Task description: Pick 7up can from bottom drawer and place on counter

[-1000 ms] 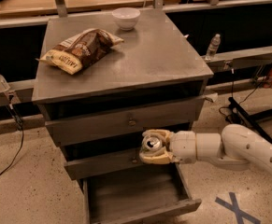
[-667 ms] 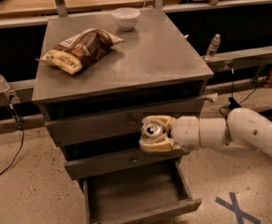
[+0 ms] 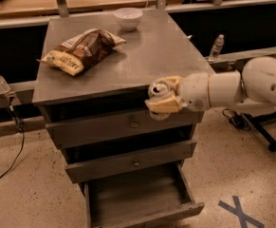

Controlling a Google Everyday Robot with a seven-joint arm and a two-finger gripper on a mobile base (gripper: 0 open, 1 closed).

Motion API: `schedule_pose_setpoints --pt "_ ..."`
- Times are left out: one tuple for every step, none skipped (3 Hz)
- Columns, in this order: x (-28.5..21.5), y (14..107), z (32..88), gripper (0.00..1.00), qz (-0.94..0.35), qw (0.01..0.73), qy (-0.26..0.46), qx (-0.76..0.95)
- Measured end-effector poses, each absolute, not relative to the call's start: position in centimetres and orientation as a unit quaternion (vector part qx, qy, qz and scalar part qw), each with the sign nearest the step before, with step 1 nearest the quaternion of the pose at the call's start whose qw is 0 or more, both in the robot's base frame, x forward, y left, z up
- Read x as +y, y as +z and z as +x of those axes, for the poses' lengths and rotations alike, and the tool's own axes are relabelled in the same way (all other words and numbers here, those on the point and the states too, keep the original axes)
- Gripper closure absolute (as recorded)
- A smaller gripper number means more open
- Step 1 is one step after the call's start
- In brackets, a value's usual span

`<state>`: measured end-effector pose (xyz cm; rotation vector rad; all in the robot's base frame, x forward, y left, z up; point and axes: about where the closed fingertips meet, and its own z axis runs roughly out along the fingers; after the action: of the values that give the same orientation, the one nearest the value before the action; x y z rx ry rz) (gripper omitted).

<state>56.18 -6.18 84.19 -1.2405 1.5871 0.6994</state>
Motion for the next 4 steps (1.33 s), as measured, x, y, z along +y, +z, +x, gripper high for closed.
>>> schedule_pose_setpoints --pt "-6.9 89.1 59.4 1.00 -0.470 0.478 0.267 0.692" --pt "-6.8 89.2 59.9 1.00 -0.467 0.475 0.267 0.697" --pt "-6.8 89.8 62.3 1.00 -0.453 0.477 0.270 0.703" --pt "-6.9 91.0 64.9 1.00 -0.434 0.490 0.280 0.702"
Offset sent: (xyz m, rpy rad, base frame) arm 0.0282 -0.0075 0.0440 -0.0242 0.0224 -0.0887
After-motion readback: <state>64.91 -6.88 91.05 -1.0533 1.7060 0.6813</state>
